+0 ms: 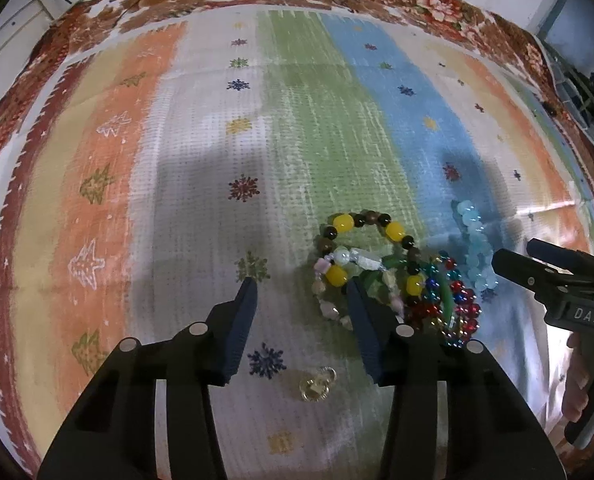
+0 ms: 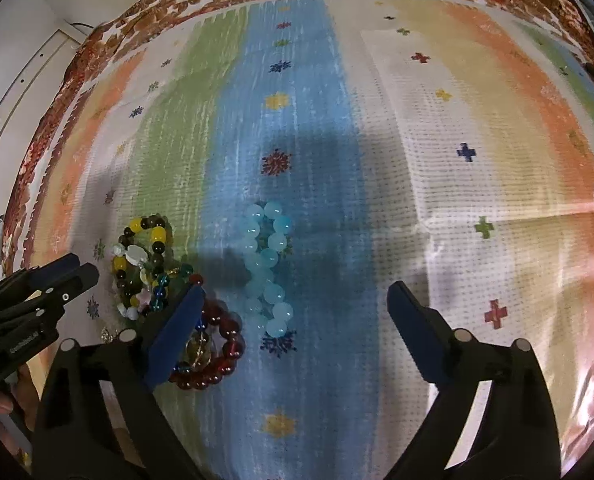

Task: Organize jewelry
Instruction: 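Grasp the light blue bead bracelet with the right tool while the left grasps a clear bead bracelet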

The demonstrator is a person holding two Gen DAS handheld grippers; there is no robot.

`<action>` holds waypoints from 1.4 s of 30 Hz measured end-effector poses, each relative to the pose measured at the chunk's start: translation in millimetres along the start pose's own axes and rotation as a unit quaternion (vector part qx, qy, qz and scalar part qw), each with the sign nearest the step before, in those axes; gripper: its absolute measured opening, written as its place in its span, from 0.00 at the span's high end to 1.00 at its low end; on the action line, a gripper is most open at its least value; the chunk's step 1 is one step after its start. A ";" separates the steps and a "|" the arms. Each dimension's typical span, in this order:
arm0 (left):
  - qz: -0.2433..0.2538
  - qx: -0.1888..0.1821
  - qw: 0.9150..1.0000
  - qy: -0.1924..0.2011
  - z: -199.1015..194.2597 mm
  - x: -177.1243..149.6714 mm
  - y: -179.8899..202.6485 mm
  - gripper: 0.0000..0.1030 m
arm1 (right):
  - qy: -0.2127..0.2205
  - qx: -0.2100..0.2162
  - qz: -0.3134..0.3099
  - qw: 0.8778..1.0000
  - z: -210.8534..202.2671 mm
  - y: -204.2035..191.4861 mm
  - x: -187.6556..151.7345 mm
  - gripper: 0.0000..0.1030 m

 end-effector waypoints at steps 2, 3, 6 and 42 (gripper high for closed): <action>0.002 -0.002 1.000 -0.004 3.4 2.3 0.4 0.59 | -0.002 -0.002 -0.004 1.000 2.9 -2.1 1.4 0.15; 0.003 -0.001 1.000 -0.004 4.7 2.9 1.0 0.61 | -0.004 -0.004 -0.006 1.000 4.8 -2.6 1.6 0.15; 0.010 0.003 1.000 -0.010 8.7 4.0 2.1 0.72 | -0.010 -0.006 -0.009 1.000 9.4 -3.4 0.4 0.18; 0.044 0.022 0.999 -0.022 24.1 4.1 15.0 0.92 | -0.022 0.023 -0.031 0.999 15.6 -15.2 -6.8 0.87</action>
Point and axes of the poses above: each gripper's, at about its wrist camera, not at the fingertips, and z roughly the way its jaws point, y to its right, x to its top, the point moved 4 cm from there along z, roughly the way its jaws point, and after that the axes turned 1 degree about -x, right-handed, at the moved point
